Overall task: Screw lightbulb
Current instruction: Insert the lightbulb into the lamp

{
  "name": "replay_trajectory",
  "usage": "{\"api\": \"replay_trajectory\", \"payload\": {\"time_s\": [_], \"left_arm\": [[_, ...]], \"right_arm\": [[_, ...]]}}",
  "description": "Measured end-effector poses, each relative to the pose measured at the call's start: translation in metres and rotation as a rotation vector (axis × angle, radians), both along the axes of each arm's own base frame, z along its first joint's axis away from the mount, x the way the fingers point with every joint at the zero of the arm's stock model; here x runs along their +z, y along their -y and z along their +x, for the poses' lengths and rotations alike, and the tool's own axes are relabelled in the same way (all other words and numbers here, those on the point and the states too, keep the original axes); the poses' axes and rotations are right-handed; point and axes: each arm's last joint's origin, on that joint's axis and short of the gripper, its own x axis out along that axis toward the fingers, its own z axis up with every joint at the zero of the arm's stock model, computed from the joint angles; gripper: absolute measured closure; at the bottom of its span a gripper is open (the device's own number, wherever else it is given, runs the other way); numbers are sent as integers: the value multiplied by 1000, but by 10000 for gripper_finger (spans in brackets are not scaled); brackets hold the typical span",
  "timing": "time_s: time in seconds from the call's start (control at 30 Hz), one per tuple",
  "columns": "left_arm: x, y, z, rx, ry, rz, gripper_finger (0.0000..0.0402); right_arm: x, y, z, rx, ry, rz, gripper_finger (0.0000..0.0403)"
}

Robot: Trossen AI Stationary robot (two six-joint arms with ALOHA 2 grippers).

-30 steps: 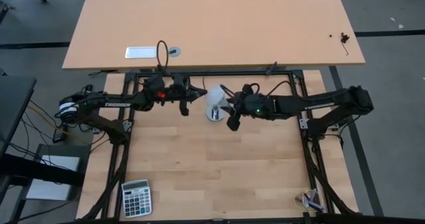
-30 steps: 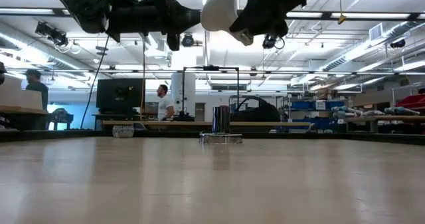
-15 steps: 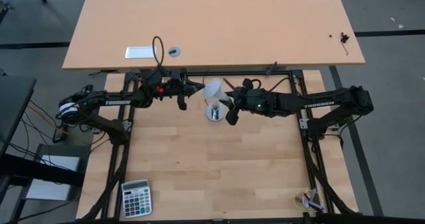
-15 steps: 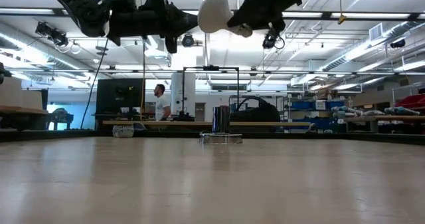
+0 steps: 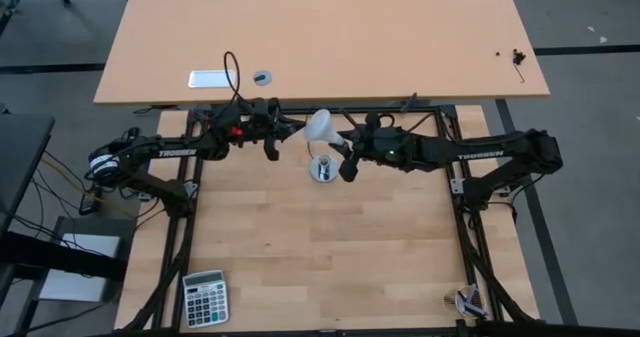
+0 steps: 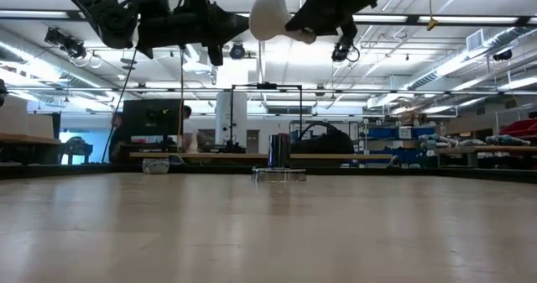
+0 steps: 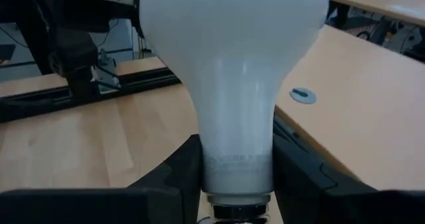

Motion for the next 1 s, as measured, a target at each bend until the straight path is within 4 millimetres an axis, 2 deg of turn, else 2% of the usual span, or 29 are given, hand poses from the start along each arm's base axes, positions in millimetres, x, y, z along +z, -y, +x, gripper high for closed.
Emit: {"api": "replay_trajectory", "payload": {"time_s": [0.47,0.83,1.0], "left_arm": [[15,7,6,-109,45,-2,399],[44,15,18,-214,58,50,399],[65,15,4,-208,120,104,399]], "right_arm": [[-9,12,8,40,5,54,247],[-7,23,7,41,36,59,247],[0,22,2,46,44,40,246]]}}
